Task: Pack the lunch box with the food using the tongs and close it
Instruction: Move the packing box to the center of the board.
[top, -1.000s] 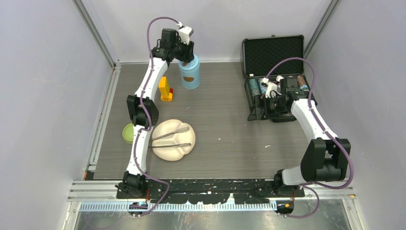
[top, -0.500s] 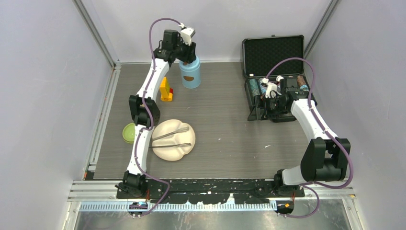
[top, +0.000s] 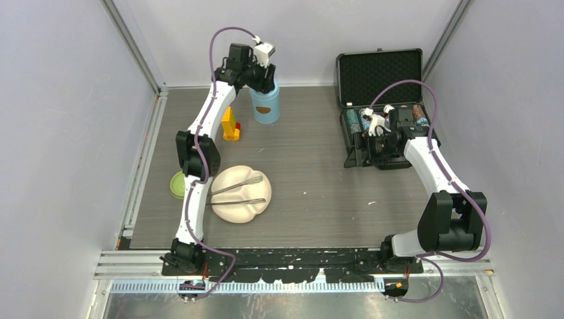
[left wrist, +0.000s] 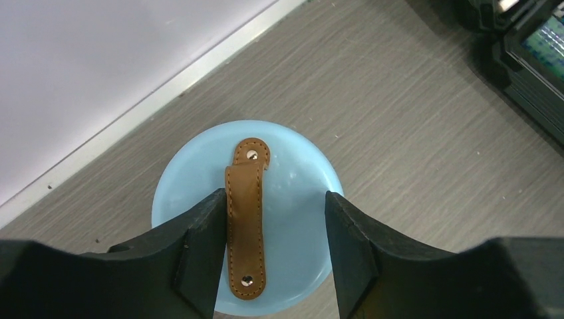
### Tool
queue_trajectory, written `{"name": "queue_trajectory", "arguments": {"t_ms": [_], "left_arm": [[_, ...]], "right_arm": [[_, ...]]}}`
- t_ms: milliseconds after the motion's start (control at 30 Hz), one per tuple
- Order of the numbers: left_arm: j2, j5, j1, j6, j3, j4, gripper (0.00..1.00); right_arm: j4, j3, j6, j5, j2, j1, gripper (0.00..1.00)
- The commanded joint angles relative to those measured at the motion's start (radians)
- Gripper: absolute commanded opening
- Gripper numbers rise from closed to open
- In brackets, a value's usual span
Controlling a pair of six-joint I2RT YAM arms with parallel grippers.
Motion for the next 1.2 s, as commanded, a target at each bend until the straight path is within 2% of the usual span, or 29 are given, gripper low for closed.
{"name": "queue_trajectory", "arguments": {"t_ms": [0,333,467,633,867,1000,1167], "left_arm": [[0.02,0.018,-0.063,0.02,-0.084,-0.268,0.55],[0.053,0.047,-0.059,-0.068,-0.017,-0.31,0.53],[0.016,0.046,-0.059,-0.061,-0.057,-0.278,0.54],[-0.029,-0.041,-0.049,-0.064,-0.062,-0.222,0.54],[-0.039,-0.191,-0.05,-0.043,-0.05,-0.173,0.48],[0.004,-0.183,-0.051,-0.038,-0.008,-0.204,0.42],[-0.001,-0.116,-0.065,-0.045,-0.023,-0.222,0.21]], "right_arm": [[0.022,0.005,-0.009,0.0,-0.002,0.004,0.85],[0.022,0.004,-0.009,0.0,-0.007,0.005,0.85],[0.022,0.003,-0.009,0.0,-0.006,0.003,0.85],[0.022,0.005,-0.008,-0.002,-0.006,0.003,0.85],[0.022,0.005,-0.007,-0.003,-0.006,0.003,0.85],[0.022,0.005,-0.007,-0.001,-0.007,0.004,0.85],[0.022,0.004,-0.007,0.003,-0.009,0.004,0.85]]}}
